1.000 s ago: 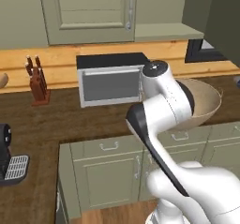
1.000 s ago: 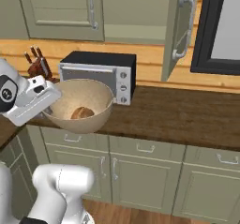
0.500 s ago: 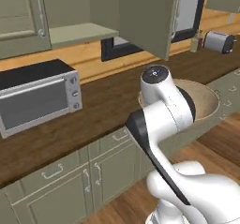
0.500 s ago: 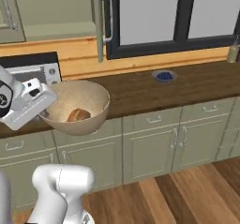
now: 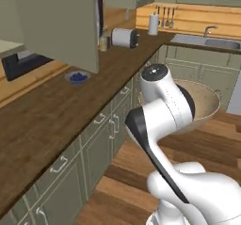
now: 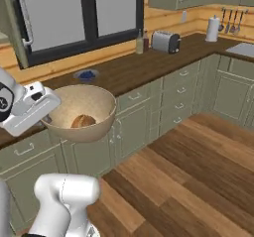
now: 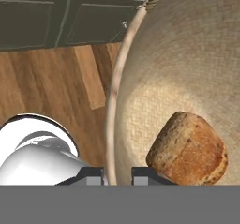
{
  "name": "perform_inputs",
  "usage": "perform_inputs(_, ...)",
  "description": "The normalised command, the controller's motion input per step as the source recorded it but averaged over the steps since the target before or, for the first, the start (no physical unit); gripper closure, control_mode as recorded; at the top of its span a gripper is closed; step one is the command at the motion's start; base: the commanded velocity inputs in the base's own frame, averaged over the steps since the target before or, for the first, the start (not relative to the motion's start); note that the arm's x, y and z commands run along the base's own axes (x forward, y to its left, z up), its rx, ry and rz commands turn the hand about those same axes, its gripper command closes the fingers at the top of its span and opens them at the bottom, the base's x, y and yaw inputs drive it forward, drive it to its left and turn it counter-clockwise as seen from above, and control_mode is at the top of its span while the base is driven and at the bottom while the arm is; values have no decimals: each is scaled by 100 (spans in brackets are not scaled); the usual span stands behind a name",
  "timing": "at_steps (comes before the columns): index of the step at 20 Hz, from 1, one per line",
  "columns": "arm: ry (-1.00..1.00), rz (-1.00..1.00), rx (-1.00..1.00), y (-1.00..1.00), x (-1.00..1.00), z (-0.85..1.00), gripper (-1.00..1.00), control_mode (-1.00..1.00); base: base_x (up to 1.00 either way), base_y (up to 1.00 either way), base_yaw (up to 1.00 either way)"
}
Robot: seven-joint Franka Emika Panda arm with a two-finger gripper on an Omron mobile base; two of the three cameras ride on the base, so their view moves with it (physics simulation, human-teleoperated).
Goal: Open the cabinet, pick up the bread from the cabinet and place it in the basket. Then move the basket to the dining counter.
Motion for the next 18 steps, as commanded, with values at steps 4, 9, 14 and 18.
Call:
perform_inputs(4,0,0,0,0,0,0,100,100,10,-63,-69)
perform_inputs(9,0,0,0,0,0,0,100,100,10,-66,-69)
perform_inputs(14,0,0,0,0,0,0,100,100,13,-67,-72)
perform_inputs(18,0,0,0,0,0,0,100,100,13,-62,-72)
